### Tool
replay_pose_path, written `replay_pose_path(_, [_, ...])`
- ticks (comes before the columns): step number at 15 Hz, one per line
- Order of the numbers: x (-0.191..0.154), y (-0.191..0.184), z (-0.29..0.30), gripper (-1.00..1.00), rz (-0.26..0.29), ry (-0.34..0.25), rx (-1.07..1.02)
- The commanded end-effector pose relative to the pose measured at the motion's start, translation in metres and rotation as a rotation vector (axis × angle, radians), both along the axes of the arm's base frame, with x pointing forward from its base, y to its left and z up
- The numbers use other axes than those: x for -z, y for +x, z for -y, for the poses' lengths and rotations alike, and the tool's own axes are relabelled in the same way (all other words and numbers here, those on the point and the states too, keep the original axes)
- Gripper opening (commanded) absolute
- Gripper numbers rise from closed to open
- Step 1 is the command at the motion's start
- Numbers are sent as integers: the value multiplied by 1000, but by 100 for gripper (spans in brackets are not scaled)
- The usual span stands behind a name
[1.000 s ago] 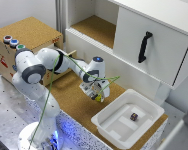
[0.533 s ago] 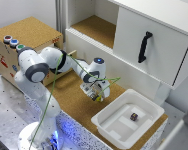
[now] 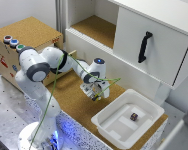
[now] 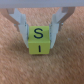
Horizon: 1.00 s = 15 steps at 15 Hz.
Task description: Place the grasped yellow block inside the left cabinet
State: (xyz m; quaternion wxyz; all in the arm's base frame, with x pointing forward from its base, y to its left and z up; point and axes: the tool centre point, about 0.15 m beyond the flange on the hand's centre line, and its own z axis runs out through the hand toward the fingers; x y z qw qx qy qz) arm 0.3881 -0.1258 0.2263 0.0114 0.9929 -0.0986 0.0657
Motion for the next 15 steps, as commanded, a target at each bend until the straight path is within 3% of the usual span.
replay_pose_path(1, [-69,41,-47,-100,107,38,-130])
replay_pose_path(7, [-176,120,-134,-100,340,68,-321])
replay_pose_path(15, [-246,187,-220,-100,491,104,-463])
